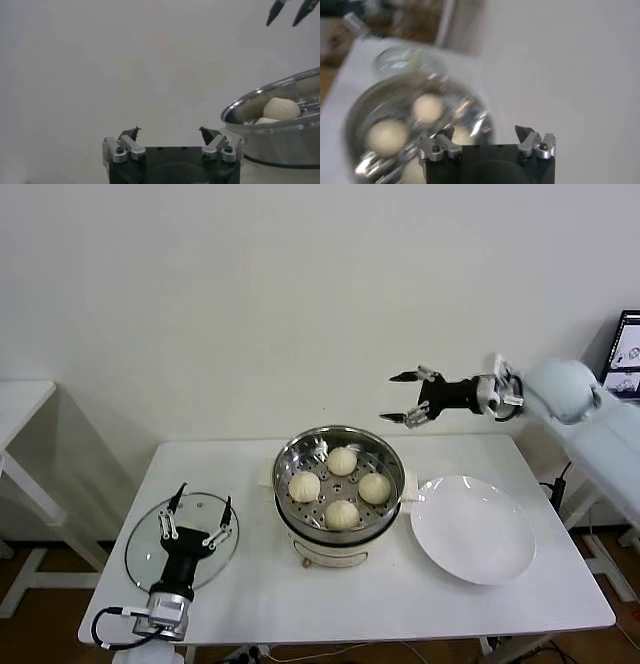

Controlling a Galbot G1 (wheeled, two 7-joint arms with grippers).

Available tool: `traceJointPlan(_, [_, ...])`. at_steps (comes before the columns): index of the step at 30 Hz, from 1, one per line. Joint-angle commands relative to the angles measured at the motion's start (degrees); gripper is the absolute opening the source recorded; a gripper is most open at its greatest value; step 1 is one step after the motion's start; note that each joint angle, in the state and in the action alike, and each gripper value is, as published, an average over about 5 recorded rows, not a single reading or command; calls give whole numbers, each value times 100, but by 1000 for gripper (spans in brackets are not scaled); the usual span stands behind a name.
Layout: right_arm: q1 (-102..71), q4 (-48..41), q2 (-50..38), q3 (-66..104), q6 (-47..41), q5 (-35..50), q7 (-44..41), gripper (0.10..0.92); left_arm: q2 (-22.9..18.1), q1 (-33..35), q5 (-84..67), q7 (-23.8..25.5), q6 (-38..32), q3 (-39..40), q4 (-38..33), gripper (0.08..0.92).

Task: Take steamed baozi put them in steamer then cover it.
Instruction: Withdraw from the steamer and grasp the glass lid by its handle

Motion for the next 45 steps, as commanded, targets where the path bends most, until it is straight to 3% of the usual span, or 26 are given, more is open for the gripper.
traceJointPlan(1, [-4878,1354,131,4434,1178,270,2660,823,-5,-85,-55,-75,-23,-11,108,823])
traceJointPlan(12, [-7005,2432,2451,5283,2303,-846,3869,823,-5,-22,-88,-144,-243,0,164,823])
traceJointPlan(23, [-7991,2621,3836,4928,2930,-1516,4237,823,-3,91,607,-293,-827,-192,463,823])
traceJointPlan(29, [-7945,2400,4048,4741,2989,-1652,4260,823,143,80,3424,-1257,-1868,-429,1503,823])
traceJointPlan(34, [-7826,2311,4112,4580,2976,-1739,4256,823,229,-51,5639,-2239,-2184,-803,2324,823])
traceJointPlan(45, [-7736,2117,4186,4464,3035,-1864,4187,823,584,-406,7214,-2840,-2043,-1408,3262,823])
